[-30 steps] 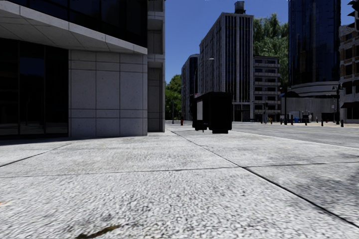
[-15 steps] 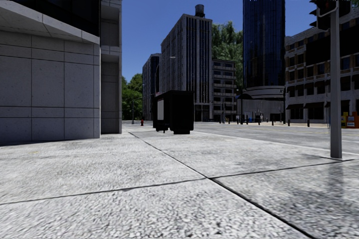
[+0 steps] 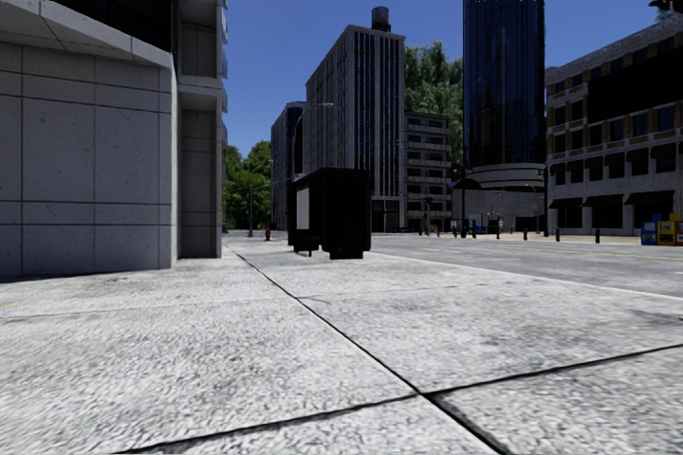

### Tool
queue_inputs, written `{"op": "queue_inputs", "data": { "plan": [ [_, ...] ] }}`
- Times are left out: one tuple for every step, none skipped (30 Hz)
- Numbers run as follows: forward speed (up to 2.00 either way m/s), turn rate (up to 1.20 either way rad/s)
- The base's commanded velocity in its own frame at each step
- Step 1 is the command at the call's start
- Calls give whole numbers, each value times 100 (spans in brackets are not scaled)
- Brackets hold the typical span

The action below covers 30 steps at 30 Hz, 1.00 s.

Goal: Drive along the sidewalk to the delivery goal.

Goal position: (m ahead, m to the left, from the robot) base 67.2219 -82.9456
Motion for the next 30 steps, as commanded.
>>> {"op": "queue_inputs", "data": {
  "plan": [
    [200,0],
    [200,0],
    [200,0],
    [200,0],
    [200,0],
    [200,0],
    [200,0],
    [200,0],
    [200,0],
    [200,0],
    [200,0],
    [200,0],
    [200,0],
    [200,0],
    [200,0],
    [200,0],
    [200,0],
    [200,0],
    [200,0],
    [200,0],
    [200,0],
    [200,0],
    [200,0],
    [200,0],
    [200,0],
    [200,0],
    [200,0],
    [200,0],
    [200,0],
    [200,0]
  ]
}}
